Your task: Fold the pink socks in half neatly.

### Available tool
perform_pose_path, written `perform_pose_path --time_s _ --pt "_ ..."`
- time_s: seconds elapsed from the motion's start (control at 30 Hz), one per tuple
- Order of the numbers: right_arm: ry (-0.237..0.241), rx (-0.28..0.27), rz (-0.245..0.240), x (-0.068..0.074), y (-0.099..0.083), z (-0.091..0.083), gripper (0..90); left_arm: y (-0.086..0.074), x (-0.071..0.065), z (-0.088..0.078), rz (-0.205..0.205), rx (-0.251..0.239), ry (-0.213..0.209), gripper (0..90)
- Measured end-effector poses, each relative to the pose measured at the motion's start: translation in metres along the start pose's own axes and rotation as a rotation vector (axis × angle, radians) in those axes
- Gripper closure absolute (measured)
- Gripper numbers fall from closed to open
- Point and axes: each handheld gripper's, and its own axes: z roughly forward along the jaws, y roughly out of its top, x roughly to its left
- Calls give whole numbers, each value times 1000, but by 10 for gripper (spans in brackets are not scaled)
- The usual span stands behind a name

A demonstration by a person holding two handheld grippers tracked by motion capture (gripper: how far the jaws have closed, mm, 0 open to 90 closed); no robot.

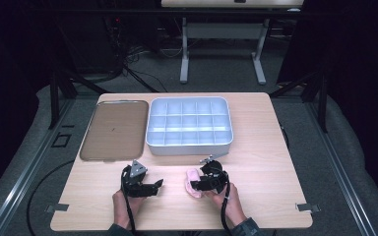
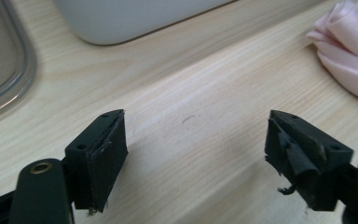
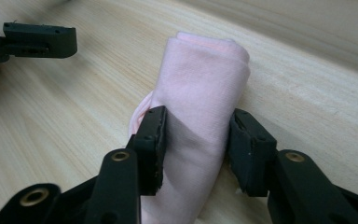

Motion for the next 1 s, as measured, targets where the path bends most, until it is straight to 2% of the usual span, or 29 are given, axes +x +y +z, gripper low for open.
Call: perform_pose_path --time_s 0.1,0.2,0.3,0.43,0.6,0.63,0.73,0.9,1.0 --pt "15 -2 -1 -2 -1 0 622 -1 0 1 -3 14 -4 198" --pt "24 -1 -3 -3 -1 -1 648 -1 -2 4 12 35 -7 185" --pt "34 -1 -10 -4 0 0 654 -2 -5 4 50 42 13 178" --pt "53 19 -8 -6 1 -1 680 -3 -7 3 56 42 13 174" --pt "47 -2 -15 -5 -1 -2 711 -3 -7 3 57 42 18 173" --pt "55 -20 -5 -5 -2 -1 715 -3 -7 3 56 42 19 173" --pt "65 -32 4 -7 -4 -1 719 -3 -7 3 64 43 22 173" --pt "74 -28 -3 -8 -4 -1 721 -3 -7 3 54 42 19 172" --pt "68 -21 -26 -8 -3 -2 718 -3 -7 3 53 42 20 172"
